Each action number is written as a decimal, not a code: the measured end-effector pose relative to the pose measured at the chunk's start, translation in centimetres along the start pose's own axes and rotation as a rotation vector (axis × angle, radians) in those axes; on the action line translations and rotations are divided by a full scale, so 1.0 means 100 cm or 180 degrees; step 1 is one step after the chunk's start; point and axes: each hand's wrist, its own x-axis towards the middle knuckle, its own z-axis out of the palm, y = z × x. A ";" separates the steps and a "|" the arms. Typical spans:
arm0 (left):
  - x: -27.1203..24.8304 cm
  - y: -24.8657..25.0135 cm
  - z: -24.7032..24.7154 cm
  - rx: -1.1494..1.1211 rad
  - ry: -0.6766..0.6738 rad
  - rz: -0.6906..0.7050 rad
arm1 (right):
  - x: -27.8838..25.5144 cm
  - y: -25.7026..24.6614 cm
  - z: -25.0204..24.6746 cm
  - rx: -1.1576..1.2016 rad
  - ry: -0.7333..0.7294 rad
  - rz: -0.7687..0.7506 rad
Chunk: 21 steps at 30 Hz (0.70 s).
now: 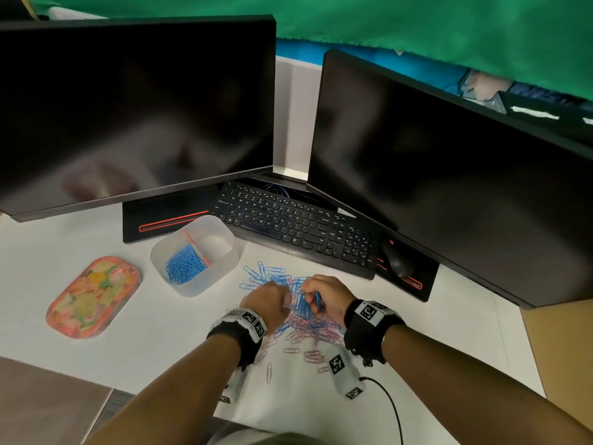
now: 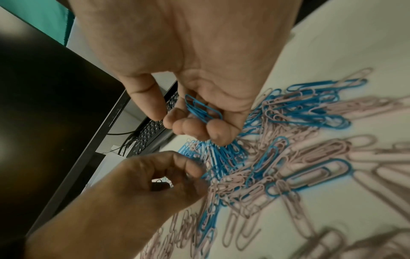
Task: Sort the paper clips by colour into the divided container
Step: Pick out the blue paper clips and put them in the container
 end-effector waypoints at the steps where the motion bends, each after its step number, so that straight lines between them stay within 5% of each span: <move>1: 0.000 0.000 0.001 0.0132 0.0007 0.0057 | -0.001 0.000 -0.001 -0.0021 0.0007 -0.0005; 13: -0.005 -0.005 -0.004 -0.0561 0.0504 -0.0005 | -0.003 -0.003 -0.003 0.0001 0.0122 0.0047; 21: -0.019 -0.013 -0.026 -0.1988 0.0657 -0.0307 | 0.011 -0.031 0.029 0.0005 -0.0002 0.0128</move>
